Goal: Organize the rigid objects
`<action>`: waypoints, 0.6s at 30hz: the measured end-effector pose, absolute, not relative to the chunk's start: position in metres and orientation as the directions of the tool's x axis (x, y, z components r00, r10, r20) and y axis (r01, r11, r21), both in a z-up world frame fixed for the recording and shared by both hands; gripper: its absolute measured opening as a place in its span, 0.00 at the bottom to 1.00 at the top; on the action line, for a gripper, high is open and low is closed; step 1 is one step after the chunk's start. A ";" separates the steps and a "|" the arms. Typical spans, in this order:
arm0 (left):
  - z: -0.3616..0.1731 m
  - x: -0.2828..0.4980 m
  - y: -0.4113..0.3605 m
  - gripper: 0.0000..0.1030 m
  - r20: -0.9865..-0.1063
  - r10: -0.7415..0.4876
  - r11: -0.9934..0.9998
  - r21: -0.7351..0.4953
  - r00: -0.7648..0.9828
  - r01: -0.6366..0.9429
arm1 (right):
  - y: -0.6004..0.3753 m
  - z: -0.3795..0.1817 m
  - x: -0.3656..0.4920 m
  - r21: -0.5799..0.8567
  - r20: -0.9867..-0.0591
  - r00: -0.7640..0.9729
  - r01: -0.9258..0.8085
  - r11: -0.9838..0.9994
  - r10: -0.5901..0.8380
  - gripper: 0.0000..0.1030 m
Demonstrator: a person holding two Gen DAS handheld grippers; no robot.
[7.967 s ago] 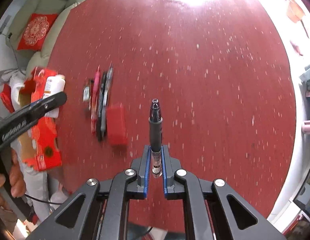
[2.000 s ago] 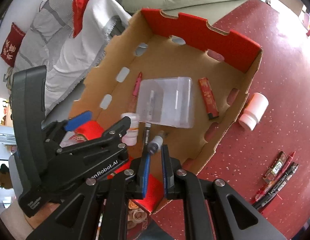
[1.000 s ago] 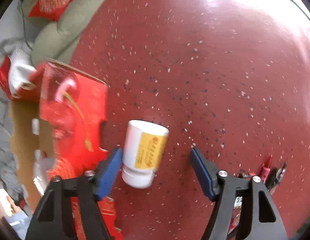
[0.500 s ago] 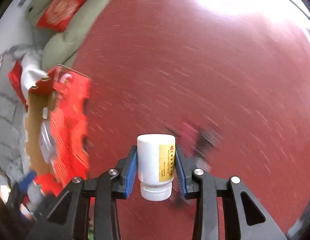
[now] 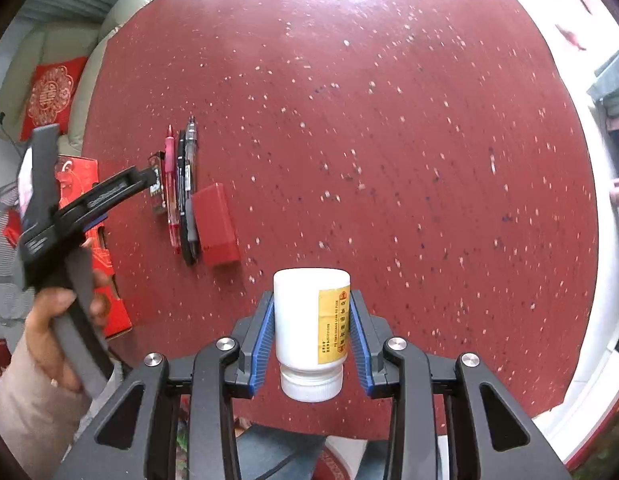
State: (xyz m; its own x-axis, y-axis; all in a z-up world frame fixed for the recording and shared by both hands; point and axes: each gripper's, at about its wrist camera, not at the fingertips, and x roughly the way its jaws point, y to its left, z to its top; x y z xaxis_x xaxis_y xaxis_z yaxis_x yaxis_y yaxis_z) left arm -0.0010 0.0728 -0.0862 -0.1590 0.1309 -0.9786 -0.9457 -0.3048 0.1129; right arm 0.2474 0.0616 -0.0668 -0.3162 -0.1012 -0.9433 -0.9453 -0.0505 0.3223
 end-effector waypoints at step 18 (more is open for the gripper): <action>-0.101 -0.003 0.068 1.00 -0.984 0.163 -0.279 0.024 -0.072 -0.960 | 0.059 -0.108 0.241 0.153 -0.981 -0.132 -0.976 -0.153 -0.139 0.36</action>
